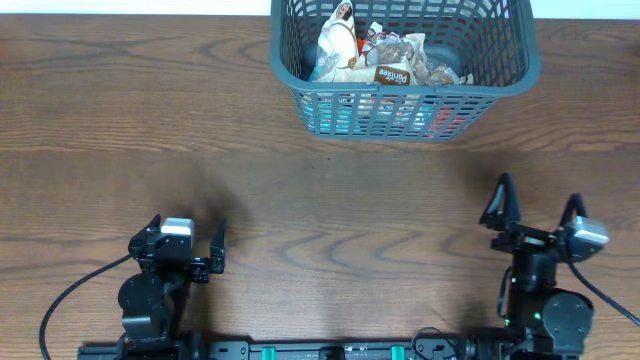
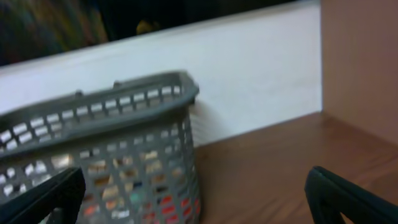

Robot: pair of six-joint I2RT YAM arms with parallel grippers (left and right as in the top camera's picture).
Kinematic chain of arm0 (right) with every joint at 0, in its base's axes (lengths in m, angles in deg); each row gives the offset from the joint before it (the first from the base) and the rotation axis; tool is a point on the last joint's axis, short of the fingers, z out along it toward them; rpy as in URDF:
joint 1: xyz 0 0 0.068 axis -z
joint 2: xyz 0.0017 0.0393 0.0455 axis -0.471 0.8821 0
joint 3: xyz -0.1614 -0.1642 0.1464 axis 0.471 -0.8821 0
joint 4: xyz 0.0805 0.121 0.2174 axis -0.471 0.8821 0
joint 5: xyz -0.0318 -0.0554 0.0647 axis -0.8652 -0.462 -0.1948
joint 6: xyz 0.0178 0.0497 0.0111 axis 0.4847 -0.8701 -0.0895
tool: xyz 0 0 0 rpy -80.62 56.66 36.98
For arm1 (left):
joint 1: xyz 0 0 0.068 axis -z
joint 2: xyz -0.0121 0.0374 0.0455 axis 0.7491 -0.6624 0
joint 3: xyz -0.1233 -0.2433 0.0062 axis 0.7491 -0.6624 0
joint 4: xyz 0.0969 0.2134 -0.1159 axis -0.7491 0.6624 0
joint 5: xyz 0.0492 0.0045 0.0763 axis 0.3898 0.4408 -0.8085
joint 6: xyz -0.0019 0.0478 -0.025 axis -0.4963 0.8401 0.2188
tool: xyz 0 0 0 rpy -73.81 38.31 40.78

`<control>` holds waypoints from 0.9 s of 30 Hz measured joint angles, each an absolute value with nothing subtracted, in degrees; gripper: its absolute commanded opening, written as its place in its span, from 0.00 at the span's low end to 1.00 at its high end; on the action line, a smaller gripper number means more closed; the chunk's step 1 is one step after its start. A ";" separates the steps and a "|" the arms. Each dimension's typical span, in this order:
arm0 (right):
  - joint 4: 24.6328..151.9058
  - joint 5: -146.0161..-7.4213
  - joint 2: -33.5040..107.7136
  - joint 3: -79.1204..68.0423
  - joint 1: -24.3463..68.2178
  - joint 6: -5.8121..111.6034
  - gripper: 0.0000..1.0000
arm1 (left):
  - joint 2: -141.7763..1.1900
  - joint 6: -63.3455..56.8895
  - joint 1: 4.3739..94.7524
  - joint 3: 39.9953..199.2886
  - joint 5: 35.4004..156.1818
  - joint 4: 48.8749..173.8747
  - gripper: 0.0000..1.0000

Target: Pack container

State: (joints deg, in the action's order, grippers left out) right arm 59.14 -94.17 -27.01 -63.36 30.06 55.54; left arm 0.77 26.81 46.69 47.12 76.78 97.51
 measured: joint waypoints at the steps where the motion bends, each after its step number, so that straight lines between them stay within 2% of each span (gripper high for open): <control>1: 59.19 -94.15 -27.34 -64.15 29.77 55.54 0.99 | 0.77 26.81 46.69 47.12 76.78 97.53 0.99; 11: 59.10 -93.76 -32.70 -72.50 29.01 54.10 0.99 | 0.77 26.81 46.69 47.12 76.78 97.51 0.99; 27: 59.10 -93.41 -32.72 -78.16 28.98 51.17 0.99 | 0.77 26.81 46.69 47.12 76.78 97.53 0.99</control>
State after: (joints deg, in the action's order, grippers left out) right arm 59.10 -93.41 -32.72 -78.16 28.98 51.17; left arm 0.77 26.81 46.69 47.12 76.78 97.53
